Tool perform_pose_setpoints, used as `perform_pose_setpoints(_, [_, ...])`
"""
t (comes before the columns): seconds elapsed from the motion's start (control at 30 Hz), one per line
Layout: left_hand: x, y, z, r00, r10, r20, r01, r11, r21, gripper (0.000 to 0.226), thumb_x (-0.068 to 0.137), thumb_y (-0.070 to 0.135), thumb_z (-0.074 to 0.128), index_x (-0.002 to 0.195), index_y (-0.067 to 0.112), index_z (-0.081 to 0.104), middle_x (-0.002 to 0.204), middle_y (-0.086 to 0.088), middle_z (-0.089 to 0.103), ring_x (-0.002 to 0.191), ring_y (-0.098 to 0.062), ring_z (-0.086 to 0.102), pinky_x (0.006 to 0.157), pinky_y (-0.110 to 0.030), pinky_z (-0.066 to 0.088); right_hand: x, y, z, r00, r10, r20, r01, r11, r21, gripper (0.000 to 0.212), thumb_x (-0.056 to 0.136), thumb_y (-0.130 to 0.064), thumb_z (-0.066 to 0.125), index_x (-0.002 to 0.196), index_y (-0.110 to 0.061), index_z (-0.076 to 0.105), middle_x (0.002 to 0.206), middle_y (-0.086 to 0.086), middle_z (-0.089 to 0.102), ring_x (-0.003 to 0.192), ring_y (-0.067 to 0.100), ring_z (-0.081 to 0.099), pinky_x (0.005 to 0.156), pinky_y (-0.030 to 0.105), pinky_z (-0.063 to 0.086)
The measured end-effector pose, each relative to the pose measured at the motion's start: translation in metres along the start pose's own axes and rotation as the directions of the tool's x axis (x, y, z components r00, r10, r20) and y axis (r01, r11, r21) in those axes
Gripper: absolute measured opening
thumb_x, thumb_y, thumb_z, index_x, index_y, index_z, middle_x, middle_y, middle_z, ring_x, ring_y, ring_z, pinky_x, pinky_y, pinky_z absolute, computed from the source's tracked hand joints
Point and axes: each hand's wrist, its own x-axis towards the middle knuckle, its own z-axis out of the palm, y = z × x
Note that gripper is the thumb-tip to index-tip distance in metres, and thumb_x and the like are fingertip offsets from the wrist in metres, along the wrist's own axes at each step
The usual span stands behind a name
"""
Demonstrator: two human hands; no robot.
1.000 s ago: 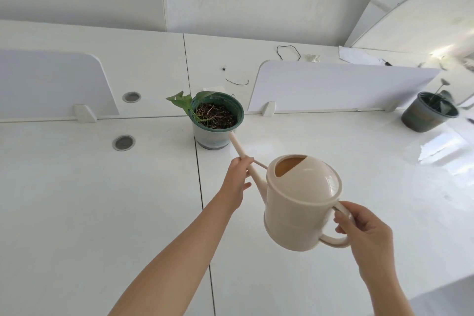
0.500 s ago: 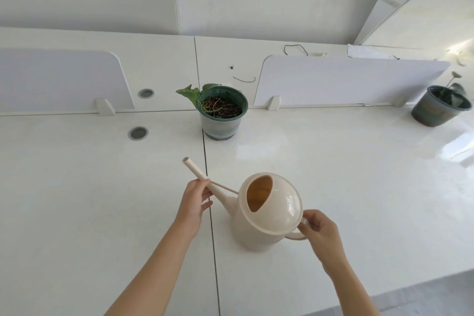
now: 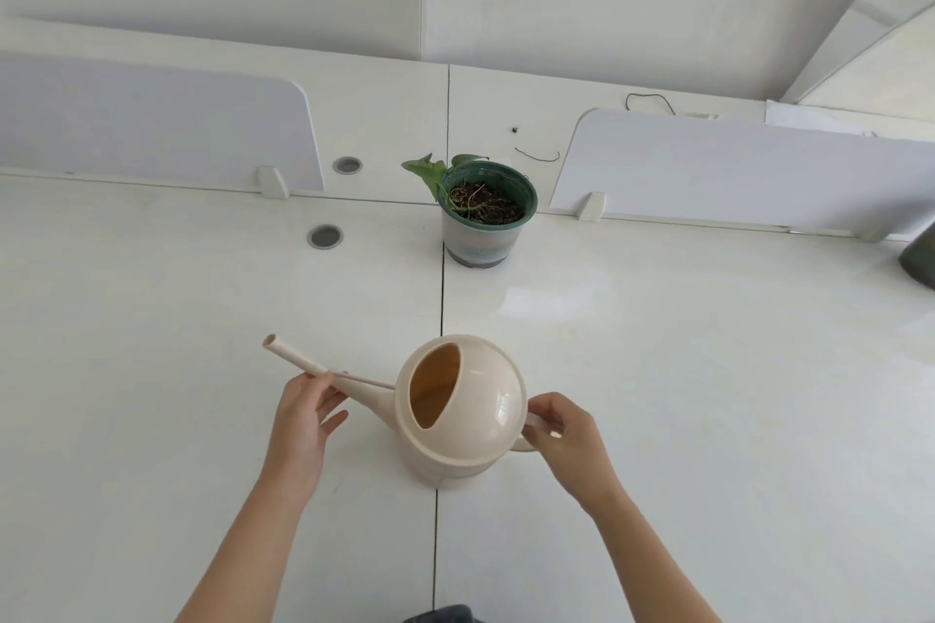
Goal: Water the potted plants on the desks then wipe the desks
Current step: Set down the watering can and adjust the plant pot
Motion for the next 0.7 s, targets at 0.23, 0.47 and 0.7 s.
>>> perform_pose_setpoints(0.23, [-0.014,0.006,-0.013,0.998,-0.01,-0.062,0.019,0.99,0.141,0.021,0.095,0.021,0.043,0.11,0.011,0.053,0.112,-0.009,0.056,0.106,-0.027,0.054,0.086,-0.038,0.039,0.013,-0.008,-0.005,0.996,-0.032,0.085,0.033,0.999,-0.005,0.024,0.076,0.0,0.056,0.08,-0.024,0.058,0.091,-0.009,0.063,0.092,0.004,0.057,0.078,0.015,0.041])
perform_pose_setpoints(0.47, [-0.022,0.053,0.012,0.991,0.133,0.003,-0.132,0.976,0.173,0.023,0.08,0.025,0.056,0.1,0.014,0.06,0.096,-0.005,0.066,0.091,-0.023,0.061,0.076,-0.032,0.046,0.068,-0.035,-0.025,0.995,-0.086,-0.043,0.089,0.993,0.075,0.027,0.084,0.002,0.051,0.095,-0.021,0.059,0.104,-0.006,0.058,0.103,0.014,0.053,0.08,0.021,0.037])
perform_pose_setpoints(0.7, [0.059,0.073,0.092,0.986,0.143,0.082,-0.159,0.958,0.239,0.017,0.093,0.017,0.044,0.106,0.016,0.055,0.104,-0.006,0.061,0.097,-0.023,0.057,0.084,-0.034,0.043,0.147,-0.059,-0.029,0.987,-0.065,-0.145,0.084,0.988,0.132,0.028,0.087,-0.006,0.051,0.114,-0.011,0.058,0.12,0.004,0.058,0.106,0.014,0.051,0.085,0.025,0.036])
